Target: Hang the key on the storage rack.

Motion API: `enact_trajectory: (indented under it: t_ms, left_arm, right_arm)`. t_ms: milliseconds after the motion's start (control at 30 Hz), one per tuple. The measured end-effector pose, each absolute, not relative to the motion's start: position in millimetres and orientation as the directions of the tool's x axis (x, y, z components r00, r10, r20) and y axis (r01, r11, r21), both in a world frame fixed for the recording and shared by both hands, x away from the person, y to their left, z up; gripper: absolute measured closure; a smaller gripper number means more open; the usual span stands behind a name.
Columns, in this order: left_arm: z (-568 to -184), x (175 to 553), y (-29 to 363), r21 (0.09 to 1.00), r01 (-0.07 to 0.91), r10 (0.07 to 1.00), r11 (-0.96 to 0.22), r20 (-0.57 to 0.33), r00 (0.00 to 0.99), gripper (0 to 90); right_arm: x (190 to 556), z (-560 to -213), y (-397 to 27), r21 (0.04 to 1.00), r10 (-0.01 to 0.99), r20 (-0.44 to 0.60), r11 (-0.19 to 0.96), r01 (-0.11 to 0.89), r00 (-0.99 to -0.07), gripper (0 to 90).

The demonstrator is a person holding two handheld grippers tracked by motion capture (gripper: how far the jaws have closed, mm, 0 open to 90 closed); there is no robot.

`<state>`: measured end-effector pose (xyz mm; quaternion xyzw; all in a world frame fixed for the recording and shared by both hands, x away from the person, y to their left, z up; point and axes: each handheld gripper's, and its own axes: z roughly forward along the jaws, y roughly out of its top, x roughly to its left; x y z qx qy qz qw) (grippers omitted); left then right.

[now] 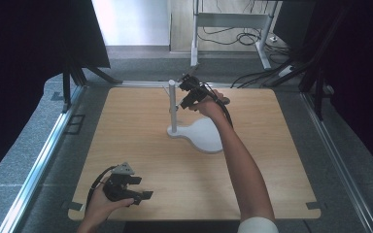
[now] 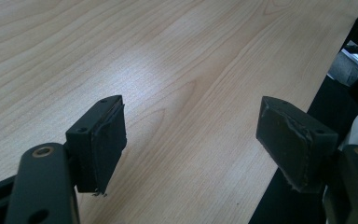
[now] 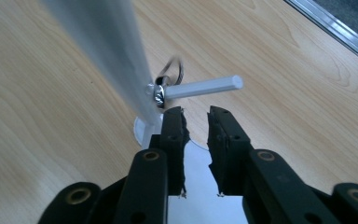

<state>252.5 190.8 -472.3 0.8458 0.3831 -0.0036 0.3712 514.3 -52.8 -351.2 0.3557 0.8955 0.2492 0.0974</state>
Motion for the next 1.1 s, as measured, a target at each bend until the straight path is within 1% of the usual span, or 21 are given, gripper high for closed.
enact_trajectory:
  t_ms: [33,167,367,533,767,967,1100]
  left_arm:
    - [-472,252,191,0.625,0.651,0.646,-0.430,-0.291,0.706,24.7]
    - [-473,253,190,0.623,0.651,0.645,-0.433,-0.290,0.707,24.6]
    - [-472,252,189,0.622,0.651,0.648,-0.436,-0.284,0.706,24.6]
    - [-474,253,186,0.617,0.652,0.652,-0.440,-0.280,0.705,24.6]
    - [-476,254,185,0.620,0.658,0.667,-0.428,-0.274,0.693,24.7]
    - [-476,254,184,0.619,0.657,0.674,-0.431,-0.263,0.690,24.8]
    - [-476,254,183,0.616,0.659,0.676,-0.433,-0.262,0.689,24.8]
  right_arm:
    - [512,-351,-54,0.519,0.681,0.004,0.624,0.584,-0.732,69.5]
    - [504,-349,-60,0.539,0.679,-0.002,0.619,0.571,-0.734,62.7]
    - [487,-349,-72,0.574,0.687,0.002,0.595,0.563,-0.727,54.6]
    - [467,-353,-88,0.607,0.681,0.003,0.581,0.543,-0.732,52.6]
    - [429,-361,-117,0.656,0.660,0.021,0.558,0.509,-0.751,51.3]
    - [393,-378,-155,0.694,0.668,0.042,0.515,0.503,-0.743,50.8]
    - [376,-392,-176,0.702,0.678,0.046,0.501,0.507,-0.733,50.4]
